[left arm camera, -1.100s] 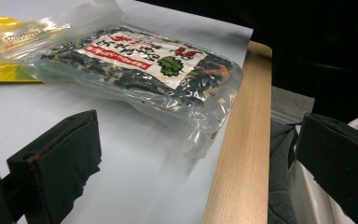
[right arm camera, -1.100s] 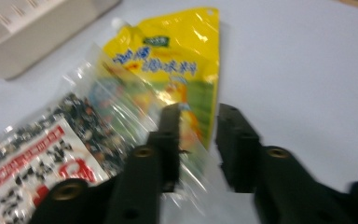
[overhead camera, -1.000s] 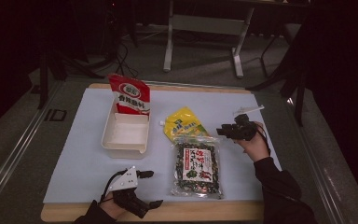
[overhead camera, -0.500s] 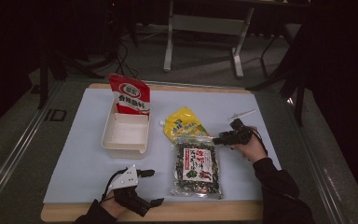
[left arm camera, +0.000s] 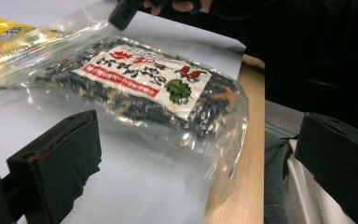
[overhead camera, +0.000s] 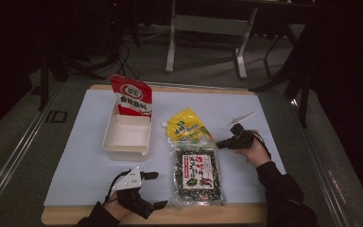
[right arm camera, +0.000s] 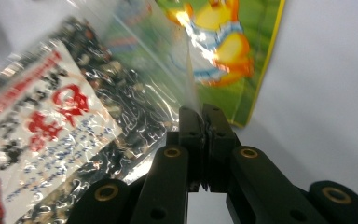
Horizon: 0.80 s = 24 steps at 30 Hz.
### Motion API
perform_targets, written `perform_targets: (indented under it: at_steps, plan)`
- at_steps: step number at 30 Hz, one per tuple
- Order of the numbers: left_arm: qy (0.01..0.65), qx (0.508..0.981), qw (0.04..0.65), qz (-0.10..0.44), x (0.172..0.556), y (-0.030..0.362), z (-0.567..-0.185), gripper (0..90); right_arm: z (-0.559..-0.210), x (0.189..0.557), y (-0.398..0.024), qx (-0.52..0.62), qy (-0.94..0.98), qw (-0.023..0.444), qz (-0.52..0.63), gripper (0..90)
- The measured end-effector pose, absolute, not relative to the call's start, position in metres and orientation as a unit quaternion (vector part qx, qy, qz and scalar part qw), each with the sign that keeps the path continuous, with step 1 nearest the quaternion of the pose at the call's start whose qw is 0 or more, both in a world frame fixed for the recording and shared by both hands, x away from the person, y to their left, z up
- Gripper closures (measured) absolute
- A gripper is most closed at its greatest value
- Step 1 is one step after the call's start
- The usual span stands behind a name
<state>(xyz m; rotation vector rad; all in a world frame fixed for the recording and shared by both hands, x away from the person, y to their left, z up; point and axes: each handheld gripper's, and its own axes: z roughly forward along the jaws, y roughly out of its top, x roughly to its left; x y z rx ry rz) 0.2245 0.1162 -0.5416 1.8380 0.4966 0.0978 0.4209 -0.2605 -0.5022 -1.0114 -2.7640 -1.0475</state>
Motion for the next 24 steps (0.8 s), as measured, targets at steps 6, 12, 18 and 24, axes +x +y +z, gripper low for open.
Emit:
perform_targets:
  at_steps: [6,12,18,24]
  plan:
    - [0.211,0.795,0.566,0.053,0.227,0.114,-0.537,1.4,-0.483,0.412,-0.261,-0.313,-0.883,-0.026,-0.349,88.6]
    - [0.237,0.793,0.56,0.041,0.233,0.114,-0.531,3.1,-0.467,0.403,-0.259,-0.3,-0.881,-0.046,-0.363,88.8]
    - [0.258,0.802,0.538,0.032,0.237,0.108,-0.528,2.9,-0.442,0.39,-0.254,-0.275,-0.876,-0.07,-0.39,88.9]
    - [0.268,0.802,0.533,0.033,0.242,0.109,-0.524,3.7,-0.42,0.378,-0.25,-0.253,-0.874,-0.081,-0.408,88.9]
